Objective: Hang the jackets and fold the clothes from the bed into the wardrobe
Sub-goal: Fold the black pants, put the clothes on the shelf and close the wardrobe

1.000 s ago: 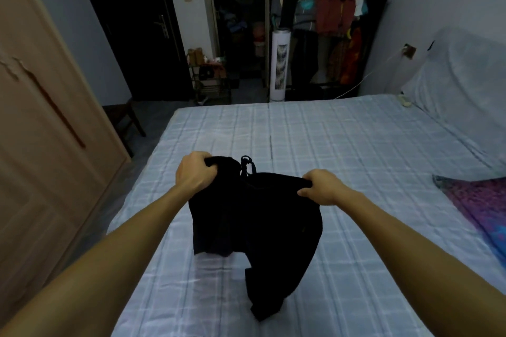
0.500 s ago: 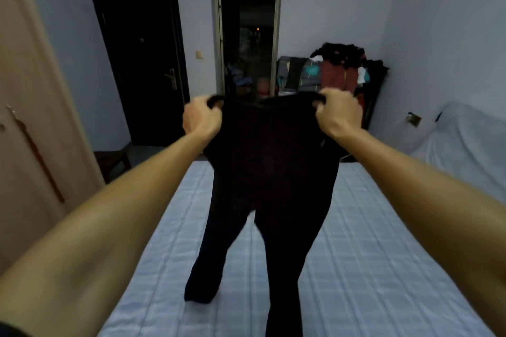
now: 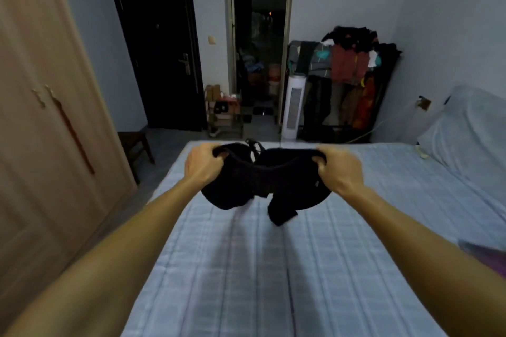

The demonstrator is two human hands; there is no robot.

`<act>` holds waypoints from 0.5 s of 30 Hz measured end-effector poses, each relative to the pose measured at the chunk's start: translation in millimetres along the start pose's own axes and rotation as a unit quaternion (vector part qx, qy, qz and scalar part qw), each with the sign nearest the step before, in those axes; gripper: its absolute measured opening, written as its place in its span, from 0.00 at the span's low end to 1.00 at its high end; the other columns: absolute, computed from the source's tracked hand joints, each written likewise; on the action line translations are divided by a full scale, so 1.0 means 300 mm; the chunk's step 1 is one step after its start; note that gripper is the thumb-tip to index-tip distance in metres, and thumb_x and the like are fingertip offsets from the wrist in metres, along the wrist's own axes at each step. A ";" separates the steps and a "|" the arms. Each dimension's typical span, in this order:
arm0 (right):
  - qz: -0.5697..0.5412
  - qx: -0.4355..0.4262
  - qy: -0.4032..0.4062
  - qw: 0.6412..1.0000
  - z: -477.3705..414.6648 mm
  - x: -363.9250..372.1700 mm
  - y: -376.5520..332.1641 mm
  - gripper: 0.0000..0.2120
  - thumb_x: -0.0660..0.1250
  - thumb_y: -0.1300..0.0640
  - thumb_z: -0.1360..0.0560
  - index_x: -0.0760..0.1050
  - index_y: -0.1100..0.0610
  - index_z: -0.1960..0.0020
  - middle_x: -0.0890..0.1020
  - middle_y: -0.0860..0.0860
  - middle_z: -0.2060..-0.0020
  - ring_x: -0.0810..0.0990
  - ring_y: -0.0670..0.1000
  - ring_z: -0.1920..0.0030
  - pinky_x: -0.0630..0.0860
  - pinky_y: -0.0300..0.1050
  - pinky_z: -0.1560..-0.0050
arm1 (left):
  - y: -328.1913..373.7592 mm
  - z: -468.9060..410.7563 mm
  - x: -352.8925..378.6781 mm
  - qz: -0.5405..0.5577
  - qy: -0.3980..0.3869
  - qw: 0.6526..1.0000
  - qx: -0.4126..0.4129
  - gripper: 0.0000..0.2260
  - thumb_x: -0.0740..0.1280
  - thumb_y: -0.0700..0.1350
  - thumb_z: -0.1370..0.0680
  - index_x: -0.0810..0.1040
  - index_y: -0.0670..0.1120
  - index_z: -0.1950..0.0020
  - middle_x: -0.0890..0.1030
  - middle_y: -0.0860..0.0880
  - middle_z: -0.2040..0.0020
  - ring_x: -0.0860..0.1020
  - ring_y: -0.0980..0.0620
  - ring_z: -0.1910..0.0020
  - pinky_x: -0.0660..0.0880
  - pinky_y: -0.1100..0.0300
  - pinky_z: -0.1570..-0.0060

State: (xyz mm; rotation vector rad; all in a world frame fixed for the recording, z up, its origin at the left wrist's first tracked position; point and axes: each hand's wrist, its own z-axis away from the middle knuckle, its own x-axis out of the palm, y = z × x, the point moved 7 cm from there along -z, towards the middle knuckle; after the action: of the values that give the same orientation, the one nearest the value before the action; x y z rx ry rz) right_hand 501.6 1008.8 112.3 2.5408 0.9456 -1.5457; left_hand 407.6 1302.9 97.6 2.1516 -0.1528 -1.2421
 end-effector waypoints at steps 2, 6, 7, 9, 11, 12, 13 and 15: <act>0.000 0.013 -0.057 0.998 0.190 0.055 0.037 0.07 0.63 0.54 0.24 0.79 0.53 0.52 0.83 0.53 0.56 0.80 0.58 0.55 0.69 0.45 0.63 | -0.077 0.160 0.081 -0.017 -0.056 0.998 -0.012 0.07 0.64 0.48 0.24 0.82 0.51 0.52 0.83 0.47 0.57 0.80 0.44 0.57 0.72 0.58 0.63; -0.008 0.028 -0.132 0.991 0.514 0.133 0.083 0.07 0.62 0.55 0.24 0.79 0.53 0.52 0.83 0.52 0.57 0.80 0.57 0.55 0.67 0.44 0.64 | -0.187 0.486 0.185 -0.041 -0.140 0.988 -0.050 0.06 0.64 0.47 0.26 0.79 0.52 0.62 0.80 0.49 0.65 0.78 0.46 0.64 0.67 0.59 0.69; -0.010 0.029 -0.150 0.988 0.586 0.151 0.092 0.08 0.62 0.55 0.24 0.80 0.53 0.51 0.83 0.52 0.57 0.80 0.57 0.55 0.68 0.43 0.64 | -0.208 0.563 0.203 -0.045 -0.158 0.985 -0.056 0.08 0.65 0.47 0.26 0.77 0.52 0.66 0.79 0.50 0.68 0.77 0.46 0.66 0.66 0.59 0.71; -0.019 0.039 -0.182 0.982 0.722 0.183 0.111 0.08 0.63 0.55 0.23 0.80 0.52 0.49 0.84 0.51 0.56 0.80 0.56 0.55 0.69 0.43 0.64 | -0.240 0.709 0.231 -0.048 -0.191 0.979 -0.059 0.13 0.65 0.46 0.26 0.73 0.53 0.71 0.76 0.51 0.71 0.76 0.49 0.69 0.64 0.60 0.74; -0.030 0.059 -0.215 0.974 0.856 0.218 0.129 0.08 0.63 0.55 0.23 0.80 0.51 0.48 0.83 0.51 0.56 0.80 0.55 0.56 0.68 0.42 0.64 | -0.267 0.840 0.246 -0.049 -0.217 0.973 -0.062 0.16 0.66 0.46 0.26 0.70 0.56 0.73 0.75 0.54 0.72 0.75 0.52 0.70 0.63 0.61 0.74; -0.029 0.068 -0.231 0.970 0.922 0.235 0.135 0.08 0.63 0.55 0.23 0.80 0.51 0.48 0.83 0.52 0.55 0.80 0.55 0.56 0.67 0.41 0.64 | -0.286 0.899 0.254 -0.051 -0.230 0.970 -0.063 0.16 0.66 0.46 0.26 0.70 0.57 0.73 0.74 0.54 0.72 0.74 0.52 0.71 0.62 0.62 0.75; -0.026 0.077 -0.248 0.966 0.988 0.250 0.138 0.09 0.63 0.55 0.23 0.80 0.51 0.46 0.84 0.52 0.55 0.80 0.55 0.56 0.68 0.41 0.64 | -0.305 0.957 0.263 -0.057 -0.246 0.966 -0.061 0.15 0.67 0.46 0.26 0.71 0.57 0.72 0.74 0.54 0.72 0.74 0.53 0.71 0.62 0.62 0.75; -0.024 0.091 -0.282 0.955 1.115 0.278 0.138 0.10 0.64 0.55 0.23 0.79 0.50 0.44 0.83 0.52 0.53 0.80 0.54 0.55 0.70 0.41 0.64 | -0.354 1.068 0.287 -0.066 -0.287 0.954 -0.054 0.09 0.68 0.46 0.26 0.78 0.55 0.65 0.79 0.53 0.68 0.76 0.53 0.69 0.65 0.63 0.73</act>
State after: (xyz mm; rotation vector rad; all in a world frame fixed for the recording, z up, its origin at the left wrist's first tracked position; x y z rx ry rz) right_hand 282.0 909.1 -137.5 1.9707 0.8151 -2.2815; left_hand 172.4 1201.8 -138.8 1.6753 -0.1799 -1.8836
